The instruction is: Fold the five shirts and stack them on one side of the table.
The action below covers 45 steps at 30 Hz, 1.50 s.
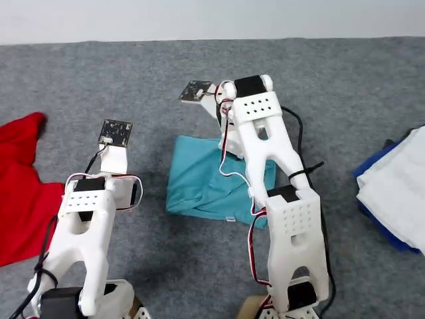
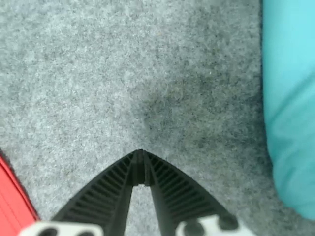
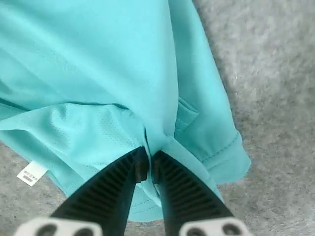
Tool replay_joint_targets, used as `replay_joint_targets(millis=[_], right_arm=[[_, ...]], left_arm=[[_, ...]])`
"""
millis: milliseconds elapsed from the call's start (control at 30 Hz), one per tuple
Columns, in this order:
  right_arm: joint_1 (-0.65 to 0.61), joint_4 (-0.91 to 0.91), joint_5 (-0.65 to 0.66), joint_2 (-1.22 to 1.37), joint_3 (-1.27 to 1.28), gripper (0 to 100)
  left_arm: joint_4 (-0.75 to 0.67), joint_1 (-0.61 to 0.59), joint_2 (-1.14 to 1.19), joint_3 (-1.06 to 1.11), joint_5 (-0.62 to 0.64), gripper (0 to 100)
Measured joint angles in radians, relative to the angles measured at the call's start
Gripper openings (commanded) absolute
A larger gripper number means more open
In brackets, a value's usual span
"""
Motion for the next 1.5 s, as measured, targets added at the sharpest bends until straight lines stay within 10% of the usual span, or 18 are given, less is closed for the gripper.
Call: replay_joint_targets(millis=[1500], right_arm=[[-0.002, 0.000, 0.077, -0.077, 0.005, 1.1]], left_arm=[[0.000, 0.000, 0.000, 0.000, 0.000, 0]])
